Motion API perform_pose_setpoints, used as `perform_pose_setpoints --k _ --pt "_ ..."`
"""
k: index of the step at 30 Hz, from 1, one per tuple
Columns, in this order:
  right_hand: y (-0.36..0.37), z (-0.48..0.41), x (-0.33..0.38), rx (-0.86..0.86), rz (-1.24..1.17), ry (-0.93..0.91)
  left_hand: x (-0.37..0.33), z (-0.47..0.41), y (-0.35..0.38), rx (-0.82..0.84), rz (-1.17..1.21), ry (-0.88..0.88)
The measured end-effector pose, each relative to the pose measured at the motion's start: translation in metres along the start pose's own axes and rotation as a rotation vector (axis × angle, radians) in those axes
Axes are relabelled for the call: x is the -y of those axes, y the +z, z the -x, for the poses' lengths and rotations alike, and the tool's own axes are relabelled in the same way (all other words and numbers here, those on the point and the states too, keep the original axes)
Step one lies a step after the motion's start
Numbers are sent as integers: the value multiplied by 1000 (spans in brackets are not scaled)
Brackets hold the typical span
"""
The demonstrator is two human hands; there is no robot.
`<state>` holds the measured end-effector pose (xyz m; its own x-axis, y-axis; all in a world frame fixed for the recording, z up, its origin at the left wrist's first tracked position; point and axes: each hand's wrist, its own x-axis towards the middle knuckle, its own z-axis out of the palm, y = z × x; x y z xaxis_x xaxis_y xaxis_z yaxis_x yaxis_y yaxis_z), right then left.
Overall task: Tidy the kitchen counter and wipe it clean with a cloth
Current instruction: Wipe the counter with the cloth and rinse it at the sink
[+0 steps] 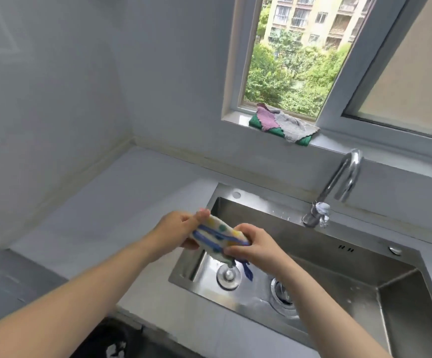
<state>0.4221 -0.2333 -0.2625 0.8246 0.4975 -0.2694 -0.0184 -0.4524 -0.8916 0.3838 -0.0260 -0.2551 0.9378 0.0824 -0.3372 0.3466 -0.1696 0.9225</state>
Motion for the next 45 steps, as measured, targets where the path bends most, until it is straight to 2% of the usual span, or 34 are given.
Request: perform_pose_setpoints --k 6,8,11,14,19,22,31,34,37,39,42,45 --pt "98 -23 45 75 73 3 40 37 -86 -109 200 -156" --pt "123 -28 50 28 151 -57 48 47 -109 -100 306 -195" --pt "144 -33 53 -26 420 -205 49 50 -130 -51 444 -219" --pt "156 -46 58 -107 553 -334 46 40 -150 -33 472 -225" --pt "160 -83 65 -226 595 -463 42 14 -171 -54 521 -250" --pt "161 -121 66 -228 570 -484 45 -10 -188 -76 447 -280" --pt "167 -241 81 -247 514 -578 19 -106 -232 -235 564 -311" --pt "162 -280 81 -318 521 -642 14 -135 -245 -271 528 -328" --pt "154 -315 83 -289 523 -617 15 -162 -256 -289 456 -349" --pt "148 -336 84 -209 501 -567 18 -181 -262 -312 394 -353" --pt "138 -367 86 -128 468 -399 27 -203 -277 -420 274 -330" --pt "130 -408 79 -83 489 -273 49 -225 -295 -499 1 -295"
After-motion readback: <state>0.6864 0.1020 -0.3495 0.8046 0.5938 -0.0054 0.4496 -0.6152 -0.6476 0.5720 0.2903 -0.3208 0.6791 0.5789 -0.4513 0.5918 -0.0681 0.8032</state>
